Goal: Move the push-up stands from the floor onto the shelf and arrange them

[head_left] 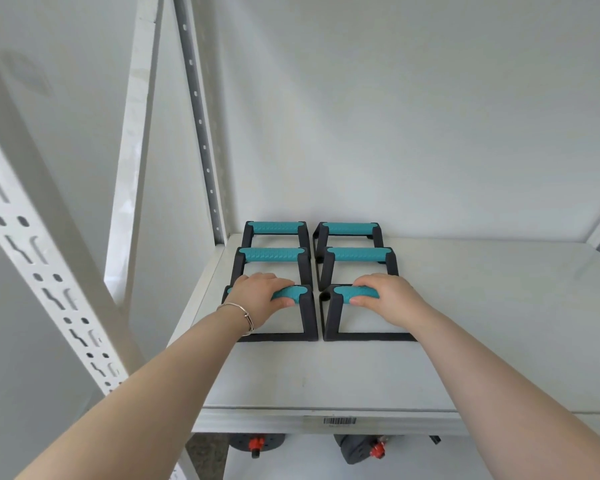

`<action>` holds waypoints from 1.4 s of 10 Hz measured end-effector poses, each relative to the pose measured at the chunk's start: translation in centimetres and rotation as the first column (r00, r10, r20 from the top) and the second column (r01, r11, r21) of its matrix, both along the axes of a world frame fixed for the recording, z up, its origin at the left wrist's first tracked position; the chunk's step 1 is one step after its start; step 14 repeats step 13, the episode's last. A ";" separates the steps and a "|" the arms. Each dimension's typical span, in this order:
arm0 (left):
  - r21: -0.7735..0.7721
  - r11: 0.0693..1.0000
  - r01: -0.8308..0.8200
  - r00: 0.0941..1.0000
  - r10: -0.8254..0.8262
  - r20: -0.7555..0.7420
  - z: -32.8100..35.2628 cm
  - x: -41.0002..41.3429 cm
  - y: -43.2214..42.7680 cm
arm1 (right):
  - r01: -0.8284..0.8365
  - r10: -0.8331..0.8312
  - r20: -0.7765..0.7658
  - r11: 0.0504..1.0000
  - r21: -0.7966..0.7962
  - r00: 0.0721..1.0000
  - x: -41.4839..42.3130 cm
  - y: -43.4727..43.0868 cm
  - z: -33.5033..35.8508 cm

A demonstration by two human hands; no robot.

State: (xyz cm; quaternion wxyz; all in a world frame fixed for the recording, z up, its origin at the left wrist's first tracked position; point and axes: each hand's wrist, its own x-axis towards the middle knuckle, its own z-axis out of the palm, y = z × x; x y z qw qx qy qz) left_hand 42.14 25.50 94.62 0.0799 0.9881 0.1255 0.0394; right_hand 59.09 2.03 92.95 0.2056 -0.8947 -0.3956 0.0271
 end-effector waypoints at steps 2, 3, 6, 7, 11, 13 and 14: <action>0.007 1.000 0.004 1.000 -0.004 -0.003 -0.1 0.0 0.1 | -0.014 0.014 0.013 1.000 0.001 1.000 0.3 -0.1 -0.3; 0.009 1.000 -0.001 1.000 0.001 0.000 -0.1 0.0 0.1 | -0.019 0.019 0.025 1.000 0.007 1.000 0.4 -0.1 -0.5; 0.021 1.000 0.000 1.000 0.000 -0.017 0.1 0.0 0.0 | -0.008 0.008 0.046 1.000 0.004 0.999 0.1 -0.1 -0.4; 0.023 1.000 -0.006 1.000 0.006 -0.026 -0.1 0.2 0.0 | -0.006 0.009 0.092 0.999 -0.031 0.996 -0.4 -0.1 -0.2; 0.088 0.978 -0.189 0.966 0.169 0.196 -0.8 -0.9 -4.2 | 0.260 -0.303 0.398 0.952 0.159 0.866 -6.4 0.9 -1.5; 0.125 0.955 -0.269 0.944 0.235 0.231 -1.2 -2.9 -9.9 | 0.257 -0.392 0.476 0.910 0.325 0.787 -10.4 -2.2 -1.6; 0.125 0.955 -0.269 0.944 0.235 0.231 -1.2 -2.9 -9.9 | 0.257 -0.392 0.476 0.910 0.325 0.787 -10.4 -2.2 -1.6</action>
